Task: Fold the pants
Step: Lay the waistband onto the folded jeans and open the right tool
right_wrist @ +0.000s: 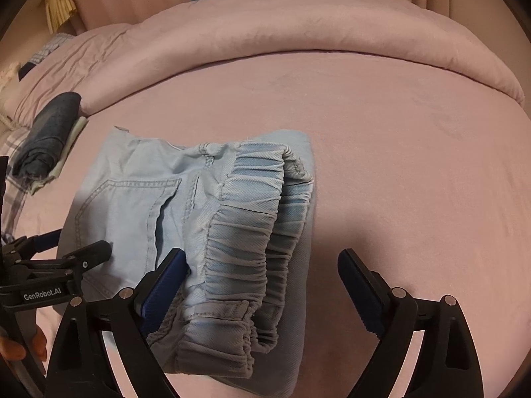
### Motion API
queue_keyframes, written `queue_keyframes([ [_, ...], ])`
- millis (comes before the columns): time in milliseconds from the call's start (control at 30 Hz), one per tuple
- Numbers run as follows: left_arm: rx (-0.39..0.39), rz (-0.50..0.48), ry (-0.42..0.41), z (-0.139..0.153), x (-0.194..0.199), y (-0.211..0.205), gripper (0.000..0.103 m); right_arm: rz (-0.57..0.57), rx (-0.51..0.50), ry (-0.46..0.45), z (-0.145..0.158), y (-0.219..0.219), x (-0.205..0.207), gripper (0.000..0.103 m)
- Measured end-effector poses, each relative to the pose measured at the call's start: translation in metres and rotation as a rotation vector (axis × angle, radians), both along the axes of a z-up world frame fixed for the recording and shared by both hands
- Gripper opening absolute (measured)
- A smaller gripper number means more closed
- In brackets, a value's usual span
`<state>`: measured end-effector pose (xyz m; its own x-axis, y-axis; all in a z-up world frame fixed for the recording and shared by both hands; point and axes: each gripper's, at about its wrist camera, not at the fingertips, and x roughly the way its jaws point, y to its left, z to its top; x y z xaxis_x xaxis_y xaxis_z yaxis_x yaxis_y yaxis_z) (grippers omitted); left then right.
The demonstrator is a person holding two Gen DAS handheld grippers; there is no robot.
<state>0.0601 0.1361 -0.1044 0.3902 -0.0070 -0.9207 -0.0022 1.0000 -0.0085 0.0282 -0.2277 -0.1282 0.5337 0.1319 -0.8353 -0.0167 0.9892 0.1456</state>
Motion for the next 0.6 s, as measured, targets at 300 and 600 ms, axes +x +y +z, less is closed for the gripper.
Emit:
queue_keyframes([
  [300,-0.030,0.036,-0.005,0.003,0.001,0.009,0.102,-0.008,-0.008,-0.014,0.003,-0.004,-0.005,0.092],
  [600,-0.028,0.030,-0.007,0.004,-0.002,0.005,0.102,-0.020,-0.031,-0.026,0.009,-0.008,-0.012,0.092],
])
